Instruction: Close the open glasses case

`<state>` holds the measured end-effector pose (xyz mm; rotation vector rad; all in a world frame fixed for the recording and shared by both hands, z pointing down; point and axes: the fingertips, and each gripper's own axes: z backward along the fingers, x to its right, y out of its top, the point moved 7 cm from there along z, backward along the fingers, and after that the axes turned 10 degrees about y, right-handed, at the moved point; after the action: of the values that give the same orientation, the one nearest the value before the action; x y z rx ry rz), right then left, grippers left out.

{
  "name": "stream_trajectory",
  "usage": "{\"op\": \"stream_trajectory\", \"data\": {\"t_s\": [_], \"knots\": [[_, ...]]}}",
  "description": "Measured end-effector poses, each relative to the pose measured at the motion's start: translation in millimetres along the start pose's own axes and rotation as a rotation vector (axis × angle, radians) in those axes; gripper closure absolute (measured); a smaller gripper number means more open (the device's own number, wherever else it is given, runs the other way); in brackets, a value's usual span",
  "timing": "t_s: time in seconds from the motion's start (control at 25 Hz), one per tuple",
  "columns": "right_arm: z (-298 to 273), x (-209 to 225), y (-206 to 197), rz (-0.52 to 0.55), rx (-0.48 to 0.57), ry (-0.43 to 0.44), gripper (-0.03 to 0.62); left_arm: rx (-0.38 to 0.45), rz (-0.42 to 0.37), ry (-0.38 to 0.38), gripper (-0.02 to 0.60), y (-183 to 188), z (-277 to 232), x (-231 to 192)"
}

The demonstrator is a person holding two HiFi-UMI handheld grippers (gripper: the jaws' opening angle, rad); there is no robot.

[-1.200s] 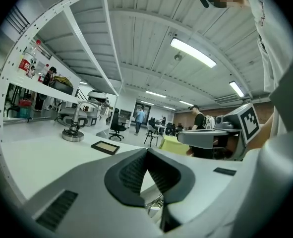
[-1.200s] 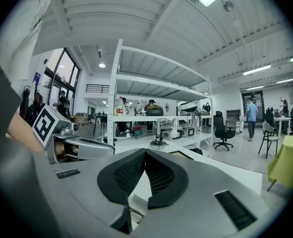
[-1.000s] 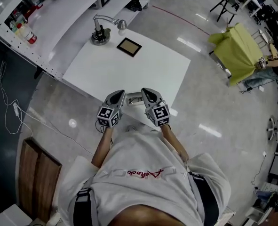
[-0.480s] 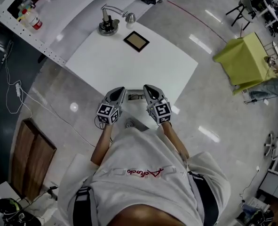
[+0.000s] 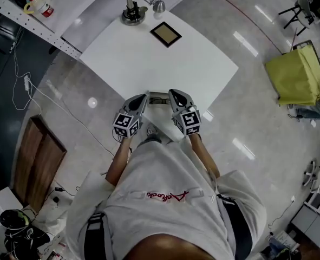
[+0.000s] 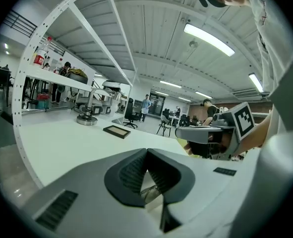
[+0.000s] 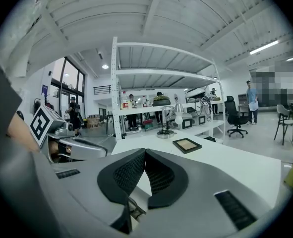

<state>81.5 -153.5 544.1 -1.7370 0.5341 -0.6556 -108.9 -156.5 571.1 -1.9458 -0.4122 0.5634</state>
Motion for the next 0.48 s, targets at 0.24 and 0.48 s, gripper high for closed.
{"op": "stream_trajectory", "data": {"t_s": [0.24, 0.48], "knots": [[11.1, -5.4, -14.9, -0.033, -0.033, -0.022, 0.562, -0.037, 0.012, -0.019, 0.557, -13.1, 0.9, 3.5], [26.1, -12.4, -40.3, -0.070, -0.093, -0.044, 0.562, -0.088, 0.041, -0.028, 0.557, -39.1, 4.9, 6.4]]}}
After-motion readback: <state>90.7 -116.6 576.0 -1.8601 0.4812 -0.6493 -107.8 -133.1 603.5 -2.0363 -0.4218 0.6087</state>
